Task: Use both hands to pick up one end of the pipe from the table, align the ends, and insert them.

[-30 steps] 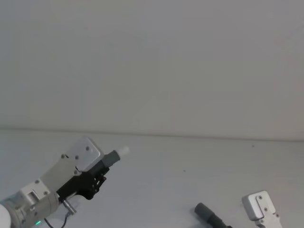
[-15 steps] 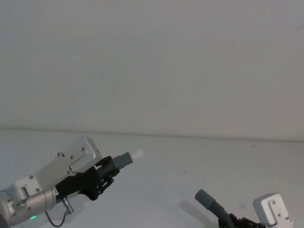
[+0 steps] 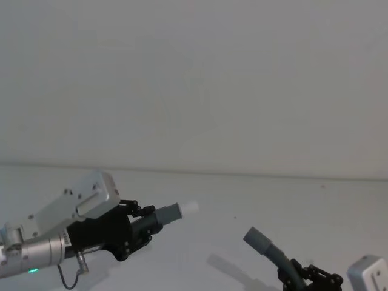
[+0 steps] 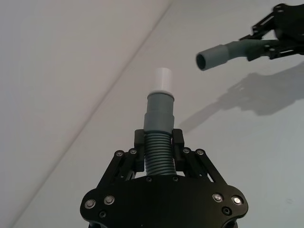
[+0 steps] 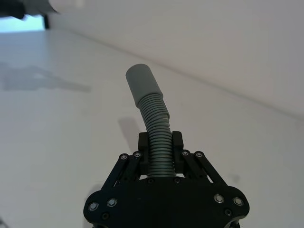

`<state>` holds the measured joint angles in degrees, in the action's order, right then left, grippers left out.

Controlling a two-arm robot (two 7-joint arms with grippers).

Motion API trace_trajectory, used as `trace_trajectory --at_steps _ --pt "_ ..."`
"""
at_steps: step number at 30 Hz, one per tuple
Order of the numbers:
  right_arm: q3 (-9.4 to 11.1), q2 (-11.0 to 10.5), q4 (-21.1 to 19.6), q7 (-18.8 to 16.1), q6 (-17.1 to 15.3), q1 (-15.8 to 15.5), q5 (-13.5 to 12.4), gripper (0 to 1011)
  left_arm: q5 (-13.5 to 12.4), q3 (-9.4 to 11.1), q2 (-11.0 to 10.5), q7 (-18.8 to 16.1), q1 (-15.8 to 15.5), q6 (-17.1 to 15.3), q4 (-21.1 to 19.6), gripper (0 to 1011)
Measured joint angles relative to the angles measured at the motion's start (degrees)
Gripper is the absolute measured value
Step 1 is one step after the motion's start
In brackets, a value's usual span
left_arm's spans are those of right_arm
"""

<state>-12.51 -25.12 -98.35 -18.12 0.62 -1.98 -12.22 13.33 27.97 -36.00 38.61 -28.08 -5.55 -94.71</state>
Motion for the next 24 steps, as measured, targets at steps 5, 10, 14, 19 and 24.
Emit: trace_trajectory --at_steps 5,10,14,19,24 --pt "0.28 -1.4 1.55 -4.14 5.93 0.28 -1.66 257 1.48 0.34 -0.47 3.16 -1.4 0.71 1.05 305" --pt "0.29 -2.69 2.82 -7.94 10.55 0.8 -3.28 256 2.66 0.92 -1.0 6.28 -3.06 1.07 2.15 305" --pt "0.07 -4.02 4.16 -11.92 14.7 1.48 -4.91 256 3.23 1.46 -1.37 8.41 -4.37 1.09 2.94 305" --pt "-0.33 -5.57 5.52 -15.77 18.33 2.55 -6.21 256 3.74 2.16 -1.74 10.78 -5.99 1.06 3.8 305" --pt "-0.68 -6.79 6.29 -18.59 20.78 3.47 -7.01 256 4.16 2.96 -2.1 13.33 -7.85 0.89 4.56 305"
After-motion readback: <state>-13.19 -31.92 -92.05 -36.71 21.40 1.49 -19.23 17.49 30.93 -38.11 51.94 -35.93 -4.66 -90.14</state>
